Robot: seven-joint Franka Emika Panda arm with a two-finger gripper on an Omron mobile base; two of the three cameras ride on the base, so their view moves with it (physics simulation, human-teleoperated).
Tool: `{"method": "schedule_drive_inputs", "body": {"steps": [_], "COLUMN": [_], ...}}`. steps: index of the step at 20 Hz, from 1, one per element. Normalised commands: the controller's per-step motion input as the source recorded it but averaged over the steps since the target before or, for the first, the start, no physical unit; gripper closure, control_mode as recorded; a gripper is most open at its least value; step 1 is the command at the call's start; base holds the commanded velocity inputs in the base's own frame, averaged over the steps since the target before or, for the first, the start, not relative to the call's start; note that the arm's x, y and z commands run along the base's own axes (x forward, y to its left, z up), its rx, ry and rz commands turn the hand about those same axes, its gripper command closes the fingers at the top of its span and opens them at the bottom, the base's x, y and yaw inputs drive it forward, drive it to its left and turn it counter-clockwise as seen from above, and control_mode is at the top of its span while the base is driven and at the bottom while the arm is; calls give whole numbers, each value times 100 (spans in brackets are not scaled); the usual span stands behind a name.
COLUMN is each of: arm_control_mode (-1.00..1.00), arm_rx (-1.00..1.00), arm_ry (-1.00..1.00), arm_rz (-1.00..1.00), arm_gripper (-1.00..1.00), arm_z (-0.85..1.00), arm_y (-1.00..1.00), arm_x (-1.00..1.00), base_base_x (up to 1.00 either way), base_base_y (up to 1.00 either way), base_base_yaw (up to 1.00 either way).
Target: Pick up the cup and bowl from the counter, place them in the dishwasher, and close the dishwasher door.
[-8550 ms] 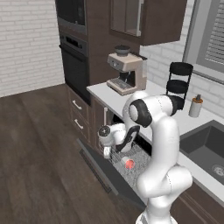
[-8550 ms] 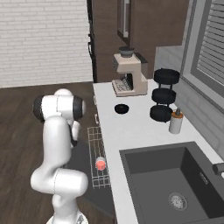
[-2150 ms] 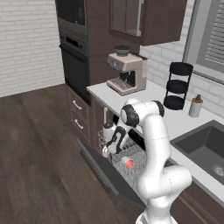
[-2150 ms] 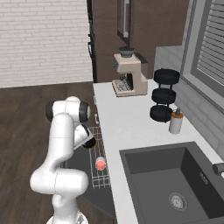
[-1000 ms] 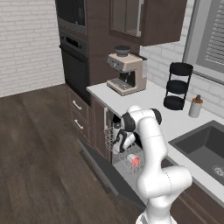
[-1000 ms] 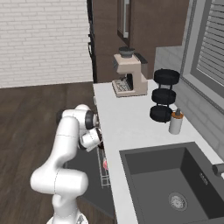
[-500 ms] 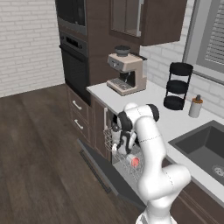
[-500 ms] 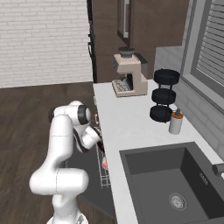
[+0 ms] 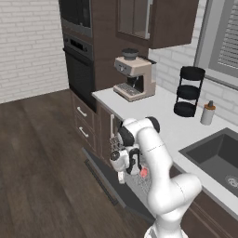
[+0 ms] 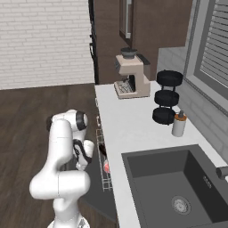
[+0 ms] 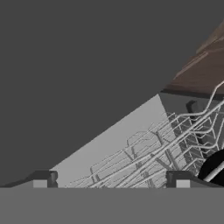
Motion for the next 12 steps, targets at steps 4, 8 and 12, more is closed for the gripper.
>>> {"method": "schedule_drive_inputs", "body": {"steps": [4, 8, 12], "arm_control_mode": [-100, -100, -100], "arm_rx": [-24, -16, -16], "arm_ry": [20, 2, 3], "arm_rz": [37, 28, 22], "arm_gripper": [-100, -100, -100], "arm_z": [-73, -6, 0], "arm_y": [-35, -83, -86], "arm_x": [9, 34, 58], "base_base_x": [0, 0, 0], "base_base_y": [0, 0, 0], "base_base_yaw": [0, 0, 0]}}
